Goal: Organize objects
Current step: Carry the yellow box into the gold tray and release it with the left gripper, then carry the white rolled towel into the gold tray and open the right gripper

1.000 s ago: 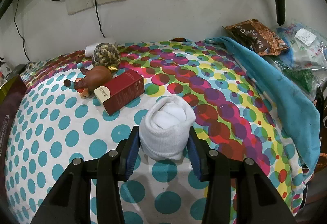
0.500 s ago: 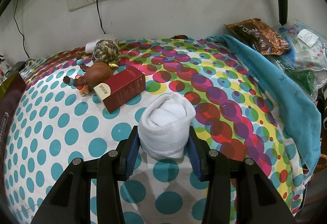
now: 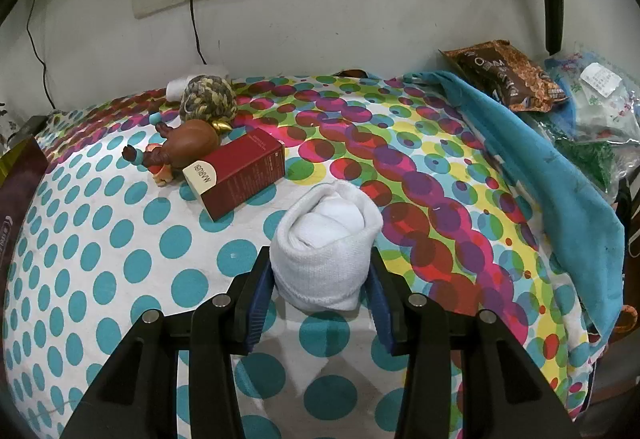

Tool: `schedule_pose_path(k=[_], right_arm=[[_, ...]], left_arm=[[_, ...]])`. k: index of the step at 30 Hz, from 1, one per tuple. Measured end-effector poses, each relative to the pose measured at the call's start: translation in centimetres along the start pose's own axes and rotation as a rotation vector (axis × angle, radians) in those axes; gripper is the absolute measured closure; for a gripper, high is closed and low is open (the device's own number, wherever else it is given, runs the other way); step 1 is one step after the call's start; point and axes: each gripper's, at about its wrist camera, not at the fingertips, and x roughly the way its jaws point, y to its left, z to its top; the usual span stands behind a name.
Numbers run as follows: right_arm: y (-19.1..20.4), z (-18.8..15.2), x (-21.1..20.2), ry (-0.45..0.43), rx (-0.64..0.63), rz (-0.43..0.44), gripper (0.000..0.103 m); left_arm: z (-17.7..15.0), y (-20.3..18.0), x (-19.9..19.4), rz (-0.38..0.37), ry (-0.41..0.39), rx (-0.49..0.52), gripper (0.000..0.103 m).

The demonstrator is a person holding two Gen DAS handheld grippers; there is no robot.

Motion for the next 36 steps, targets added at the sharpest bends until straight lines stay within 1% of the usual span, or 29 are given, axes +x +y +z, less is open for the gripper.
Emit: schedule_pose_path(k=[2, 11, 19, 21, 25, 29, 32, 36], right_arm=[[0.0, 0.0, 0.0, 0.001, -0.003, -0.002, 0.062], [0.1, -0.2, 0.3, 0.012, -0.010, -0.008, 0.062], [0.1, -0.3, 0.3, 0.012, -0.012, -0.010, 0.062], [0.1, -0.3, 0.4, 0.013, -0.012, -0.009, 0.062], [0.1, -0.3, 0.4, 0.013, -0.012, -0.009, 0.062], [0.1, -0.3, 0.4, 0.013, -0.012, -0.010, 0.062], [0.1, -0.3, 0.4, 0.012, -0.013, -0.010, 0.062], [0.0, -0.3, 0.3, 0.012, -0.012, -0.010, 0.062]], left_arm=[[0.5, 0.0, 0.3, 0.016, -0.002, 0.002, 0.051], [0.8, -0.1, 0.6, 0.020, -0.010, 0.014, 0.051], [0.6, -0.2, 0.2, 0.061, -0.017, 0.031, 0.051], [0.4, -0.3, 0.3, 0.070, -0.005, 0.035, 0.050], [0.1, -0.1, 0.2, 0.076, 0.000, 0.018, 0.049], [-0.3, 0.1, -0.2, 0.073, 0.003, 0.006, 0.049], [-0.8, 0.2, -0.7, 0.073, -0.011, 0.001, 0.048], [-1.7, 0.9, -1.9, 0.025, -0.043, -0.047, 0.048]])
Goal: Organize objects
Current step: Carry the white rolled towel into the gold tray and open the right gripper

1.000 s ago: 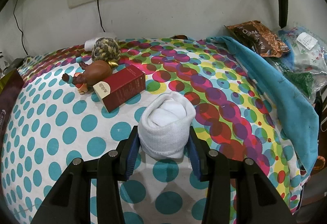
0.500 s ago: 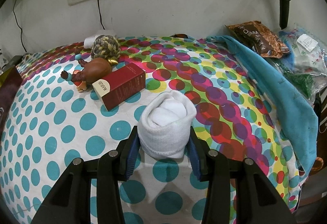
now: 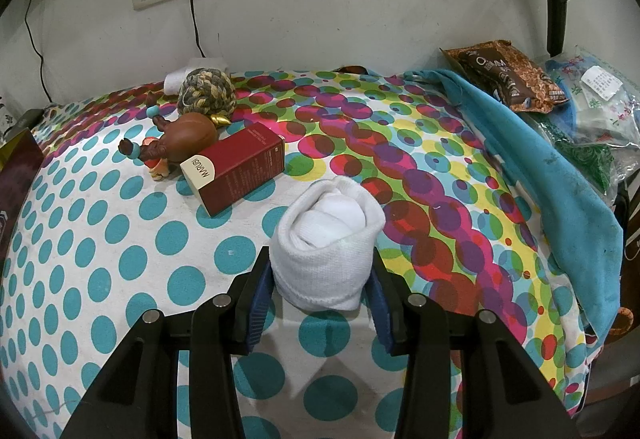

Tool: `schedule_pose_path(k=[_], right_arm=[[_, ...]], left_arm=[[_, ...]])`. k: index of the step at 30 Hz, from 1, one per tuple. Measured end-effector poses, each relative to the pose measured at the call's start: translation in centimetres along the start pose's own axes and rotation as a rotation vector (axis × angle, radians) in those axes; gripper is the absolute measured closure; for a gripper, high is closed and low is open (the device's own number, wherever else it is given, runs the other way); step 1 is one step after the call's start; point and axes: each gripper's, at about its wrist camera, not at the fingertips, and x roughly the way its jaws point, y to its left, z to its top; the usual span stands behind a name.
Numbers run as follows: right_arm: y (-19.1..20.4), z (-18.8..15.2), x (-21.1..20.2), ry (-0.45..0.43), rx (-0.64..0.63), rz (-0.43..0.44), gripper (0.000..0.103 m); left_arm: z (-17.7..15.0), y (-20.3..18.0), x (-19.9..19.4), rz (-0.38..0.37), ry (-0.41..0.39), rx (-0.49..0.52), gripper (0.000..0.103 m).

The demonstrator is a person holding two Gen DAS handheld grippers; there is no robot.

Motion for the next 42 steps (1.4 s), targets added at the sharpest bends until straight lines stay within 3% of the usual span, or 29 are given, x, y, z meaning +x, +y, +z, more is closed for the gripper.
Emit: schedule_pose_path(k=[7, 18, 22, 42], right_arm=[[0.0, 0.0, 0.0, 0.000, -0.001, 0.000, 0.062], [-0.1, -0.1, -0.4, -0.017, -0.006, -0.014, 0.063], [-0.1, -0.2, -0.5, -0.027, -0.008, -0.028, 0.063], [0.7, -0.6, -2.1, -0.113, -0.051, -0.060, 0.063]], left_arm=[[-2.1, 1.7, -2.2, -0.042, -0.022, -0.067, 0.048], [-4.6, 0.7, -5.0, -0.005, -0.073, 0.029, 0.048], [-5.6, -0.1, -4.9, -0.011, -0.058, 0.068, 0.048], [-9.0, 1.3, -8.0, -0.011, -0.109, 0.109, 0.047]])
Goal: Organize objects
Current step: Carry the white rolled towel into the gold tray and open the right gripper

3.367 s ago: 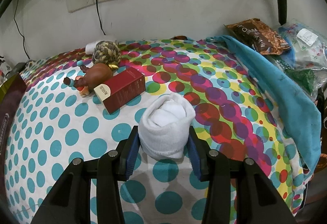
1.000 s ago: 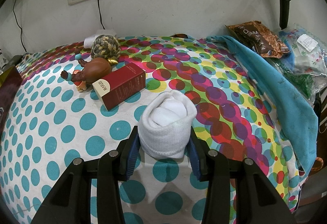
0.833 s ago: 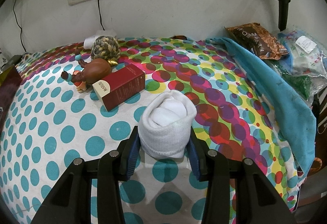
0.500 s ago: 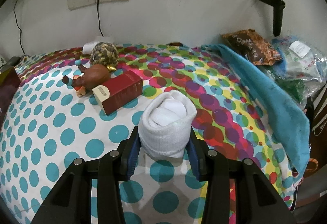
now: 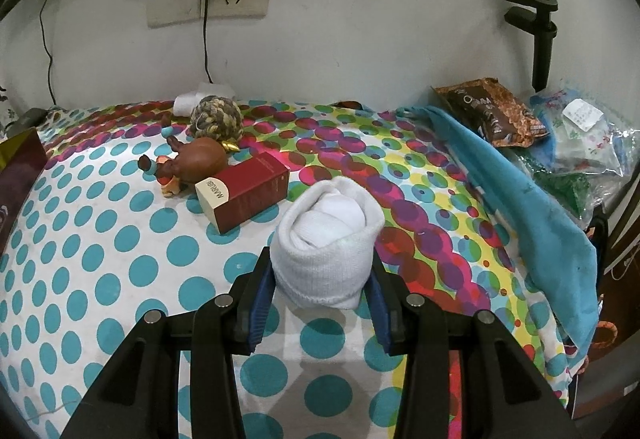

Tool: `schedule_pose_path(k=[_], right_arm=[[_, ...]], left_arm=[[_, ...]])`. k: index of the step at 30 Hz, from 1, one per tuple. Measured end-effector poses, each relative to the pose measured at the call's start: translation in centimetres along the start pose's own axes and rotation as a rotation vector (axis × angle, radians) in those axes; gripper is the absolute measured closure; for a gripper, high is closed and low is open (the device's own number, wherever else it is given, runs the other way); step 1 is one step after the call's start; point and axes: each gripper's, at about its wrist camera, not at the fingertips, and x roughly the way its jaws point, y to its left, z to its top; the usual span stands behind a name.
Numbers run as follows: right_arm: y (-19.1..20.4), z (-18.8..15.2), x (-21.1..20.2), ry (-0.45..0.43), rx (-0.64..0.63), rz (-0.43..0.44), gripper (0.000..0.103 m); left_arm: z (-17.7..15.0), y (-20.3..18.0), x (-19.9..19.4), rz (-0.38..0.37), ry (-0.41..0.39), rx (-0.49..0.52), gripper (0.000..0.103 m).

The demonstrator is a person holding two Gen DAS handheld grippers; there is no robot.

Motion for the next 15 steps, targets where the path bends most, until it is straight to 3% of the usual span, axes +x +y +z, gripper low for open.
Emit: schedule_pose_path(k=[5, 10, 15], right_arm=[[0.4, 0.3, -0.8, -0.014, -0.007, 0.000, 0.063], [2.7, 1.8, -4.2, -0.064, 0.011, 0.119, 0.063], [9.4, 2.7, -8.5, -0.114, -0.116, 0.252, 0.063]], left_arm=[[-0.6, 2.3, -1.1, 0.030, -0.022, -0.036, 0.048], [-0.9, 4.7, -0.8, 0.036, -0.010, -0.108, 0.048], [-1.2, 5.7, -0.5, 0.029, 0.009, -0.134, 0.048]])
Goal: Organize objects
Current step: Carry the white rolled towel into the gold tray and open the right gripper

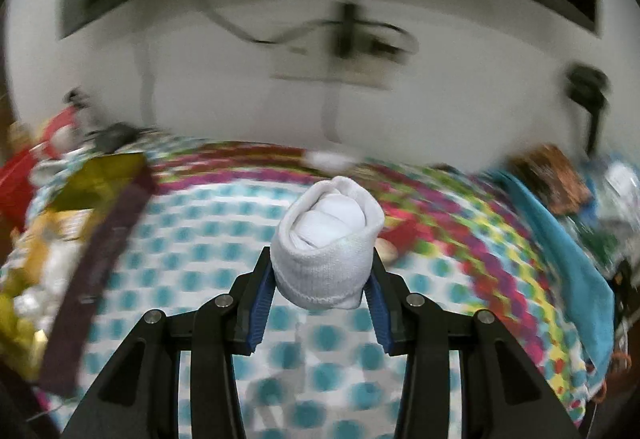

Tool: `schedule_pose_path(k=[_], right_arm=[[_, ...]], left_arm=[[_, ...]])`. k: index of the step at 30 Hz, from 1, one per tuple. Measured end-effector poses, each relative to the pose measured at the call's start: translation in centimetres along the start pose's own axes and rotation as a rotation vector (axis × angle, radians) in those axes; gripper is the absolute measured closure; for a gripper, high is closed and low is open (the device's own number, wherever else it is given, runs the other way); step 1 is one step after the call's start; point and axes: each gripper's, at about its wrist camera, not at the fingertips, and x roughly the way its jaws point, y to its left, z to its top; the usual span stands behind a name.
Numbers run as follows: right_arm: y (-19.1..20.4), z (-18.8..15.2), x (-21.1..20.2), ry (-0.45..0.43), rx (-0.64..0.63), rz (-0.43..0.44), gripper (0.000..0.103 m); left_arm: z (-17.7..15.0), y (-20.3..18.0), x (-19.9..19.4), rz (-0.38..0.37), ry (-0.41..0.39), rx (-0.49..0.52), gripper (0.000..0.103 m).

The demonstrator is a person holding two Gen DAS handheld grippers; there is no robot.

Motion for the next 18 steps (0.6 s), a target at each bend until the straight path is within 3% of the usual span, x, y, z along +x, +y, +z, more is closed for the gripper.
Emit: schedule_pose_path(k=[10, 18], right_arm=[[13.7, 0.3, -4.1, 0.005, -0.176, 0.307, 0.063], [19.8, -1.6, -3.6, 0.081, -0.273, 0.382, 0.063]], left_arm=[[-0.3, 1.8, -0.5, -0.001, -0.019, -0.023, 0.048], [-0.5, 4.8, -1.0, 0.009, -0.028, -0.093, 0.048]])
